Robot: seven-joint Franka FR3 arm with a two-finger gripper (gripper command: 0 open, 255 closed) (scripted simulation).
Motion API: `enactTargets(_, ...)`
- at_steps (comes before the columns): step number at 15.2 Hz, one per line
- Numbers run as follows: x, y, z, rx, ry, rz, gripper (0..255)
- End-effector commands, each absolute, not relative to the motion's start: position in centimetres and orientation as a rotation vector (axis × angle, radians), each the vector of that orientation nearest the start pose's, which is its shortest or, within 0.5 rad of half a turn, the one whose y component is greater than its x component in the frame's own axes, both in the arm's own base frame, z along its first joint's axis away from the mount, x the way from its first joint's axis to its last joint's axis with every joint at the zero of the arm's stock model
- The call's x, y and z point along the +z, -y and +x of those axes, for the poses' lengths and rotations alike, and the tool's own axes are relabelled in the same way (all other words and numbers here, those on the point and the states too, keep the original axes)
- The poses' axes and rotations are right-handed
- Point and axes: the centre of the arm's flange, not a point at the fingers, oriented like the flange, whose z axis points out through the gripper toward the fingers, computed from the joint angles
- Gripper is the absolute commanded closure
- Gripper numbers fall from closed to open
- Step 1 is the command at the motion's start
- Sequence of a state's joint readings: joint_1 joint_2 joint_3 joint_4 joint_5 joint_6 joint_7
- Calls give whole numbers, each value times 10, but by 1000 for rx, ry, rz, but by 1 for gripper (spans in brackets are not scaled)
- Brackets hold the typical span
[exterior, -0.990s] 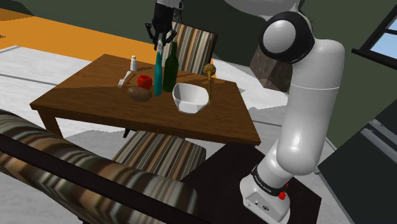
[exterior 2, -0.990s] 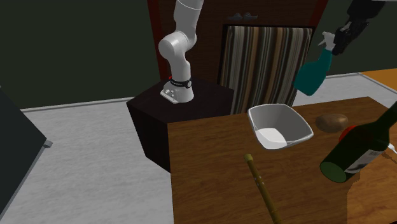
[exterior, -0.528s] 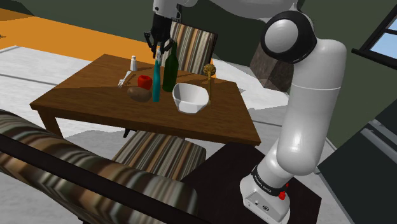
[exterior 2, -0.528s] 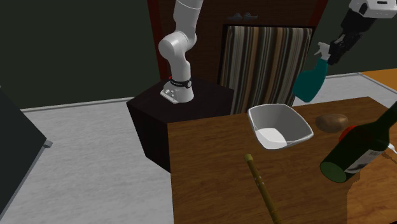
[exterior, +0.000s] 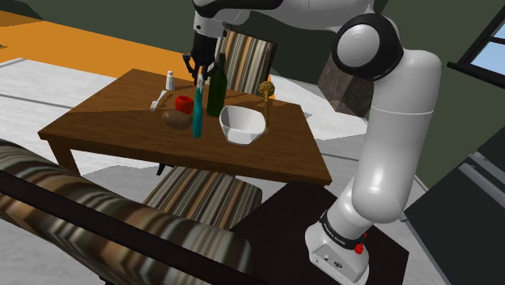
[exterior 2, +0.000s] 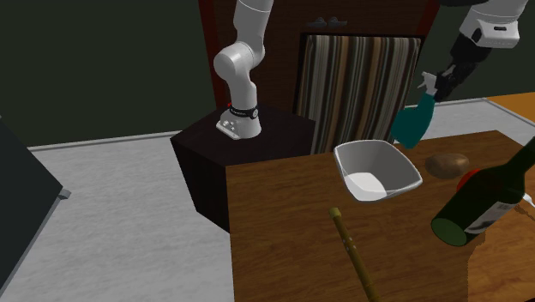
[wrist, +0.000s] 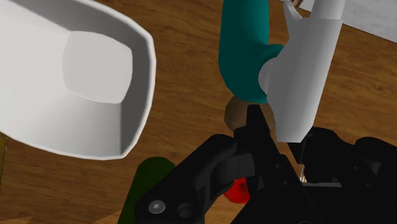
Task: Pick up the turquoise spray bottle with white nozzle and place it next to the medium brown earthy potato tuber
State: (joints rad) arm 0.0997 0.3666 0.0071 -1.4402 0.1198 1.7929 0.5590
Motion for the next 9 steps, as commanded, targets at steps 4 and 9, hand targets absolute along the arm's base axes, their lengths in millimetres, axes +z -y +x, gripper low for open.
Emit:
enactTargets(4,456,-81,664,78,-721,-2945,255)
enactTargets(9,429,-81,664,78,-721,-2945,255)
